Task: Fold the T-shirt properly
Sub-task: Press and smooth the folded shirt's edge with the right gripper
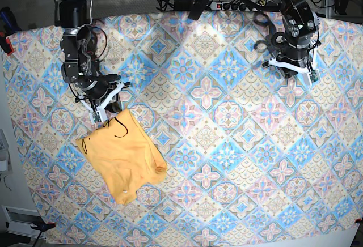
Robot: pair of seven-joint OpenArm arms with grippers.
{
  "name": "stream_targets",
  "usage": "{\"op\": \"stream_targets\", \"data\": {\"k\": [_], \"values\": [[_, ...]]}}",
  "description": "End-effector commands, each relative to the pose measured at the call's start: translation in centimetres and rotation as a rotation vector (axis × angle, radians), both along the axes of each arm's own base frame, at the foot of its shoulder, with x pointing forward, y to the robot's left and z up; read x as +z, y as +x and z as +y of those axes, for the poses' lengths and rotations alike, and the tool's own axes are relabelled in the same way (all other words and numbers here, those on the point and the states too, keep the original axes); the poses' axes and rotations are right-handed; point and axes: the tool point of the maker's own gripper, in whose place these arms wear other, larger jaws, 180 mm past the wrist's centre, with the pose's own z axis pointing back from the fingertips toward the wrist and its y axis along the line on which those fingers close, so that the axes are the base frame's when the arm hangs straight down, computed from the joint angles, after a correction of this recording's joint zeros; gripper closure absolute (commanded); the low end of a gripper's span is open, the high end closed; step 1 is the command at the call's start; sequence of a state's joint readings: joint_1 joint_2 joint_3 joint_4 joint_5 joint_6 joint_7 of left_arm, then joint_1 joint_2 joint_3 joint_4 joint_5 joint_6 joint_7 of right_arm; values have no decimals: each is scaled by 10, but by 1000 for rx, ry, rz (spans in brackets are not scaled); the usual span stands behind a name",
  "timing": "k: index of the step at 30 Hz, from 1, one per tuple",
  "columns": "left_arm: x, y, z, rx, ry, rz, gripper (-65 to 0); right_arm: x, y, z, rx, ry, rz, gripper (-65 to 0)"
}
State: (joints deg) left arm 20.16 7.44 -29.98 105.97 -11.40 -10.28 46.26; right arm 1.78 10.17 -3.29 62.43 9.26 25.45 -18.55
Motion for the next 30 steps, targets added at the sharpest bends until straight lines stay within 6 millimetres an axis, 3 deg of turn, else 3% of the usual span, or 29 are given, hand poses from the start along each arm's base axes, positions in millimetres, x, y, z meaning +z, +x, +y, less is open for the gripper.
{"op": "stream_targets", "data": {"k": [1,4,7,17,20,22,26,30], "values": [[9,6,3,-3,17,-35,-131,10,15,13,29,17,-27,-69],[9,5,4,-3,18,-34,-131,10,26,24,55,22,-21,-69],[8,3,4,-2,19,-29,-131,9,35,58,96,67,-22,-68],[8,2,5,-3,21,-28,-131,21,73,127,229,110,-60,-68],[8,2,6,0,22,-27,-131,23,73,129,241,101,-56,-68],[8,2,7,0,23,-27,-131,36,77,132,259,86,-76,-67],[11,4,12,-13,42,-30,-131,33,48,122,274,65,-83,-67],[12,6,12,-13,43,-35,-131,35,34,90,220,46,-100,-67]]}}
